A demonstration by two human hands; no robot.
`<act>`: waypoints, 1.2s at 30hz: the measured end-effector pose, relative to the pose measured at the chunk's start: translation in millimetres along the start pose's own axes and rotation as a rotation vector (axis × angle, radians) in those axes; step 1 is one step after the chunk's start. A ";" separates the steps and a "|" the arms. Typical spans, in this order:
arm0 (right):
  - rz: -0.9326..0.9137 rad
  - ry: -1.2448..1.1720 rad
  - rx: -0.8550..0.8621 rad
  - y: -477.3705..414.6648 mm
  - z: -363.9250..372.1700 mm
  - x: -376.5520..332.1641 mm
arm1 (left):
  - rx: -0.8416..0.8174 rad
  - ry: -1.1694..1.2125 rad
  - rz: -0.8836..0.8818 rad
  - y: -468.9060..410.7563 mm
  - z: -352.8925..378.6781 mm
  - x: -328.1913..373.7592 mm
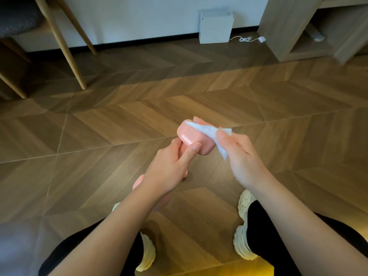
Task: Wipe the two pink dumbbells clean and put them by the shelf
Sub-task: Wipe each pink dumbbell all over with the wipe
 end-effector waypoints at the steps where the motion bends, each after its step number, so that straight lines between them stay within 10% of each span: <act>1: 0.008 0.001 0.007 1.0 -2.0 2.6 | 0.017 0.023 -0.007 0.5 -2.8 -1.1; 17: 0.079 0.062 0.105 -3.6 -3.8 14.2 | 0.086 0.216 -0.046 2.1 -14.8 -9.7; 28: 0.162 0.009 0.021 -16.9 5.3 6.0 | -0.174 -0.179 0.067 6.7 6.2 -2.3; 36: 0.054 0.030 0.020 -6.2 8.0 5.1 | -0.028 0.154 -0.175 2.4 3.4 -10.0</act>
Point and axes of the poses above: each hand's wrist, its own y-axis away from the middle knuckle, its own z-axis out of the palm, x = y × z, the point moved 7 cm from there along -y, towards the middle knuckle, and after that the axes turned 5 degrees about z, right-handed, at the moved point
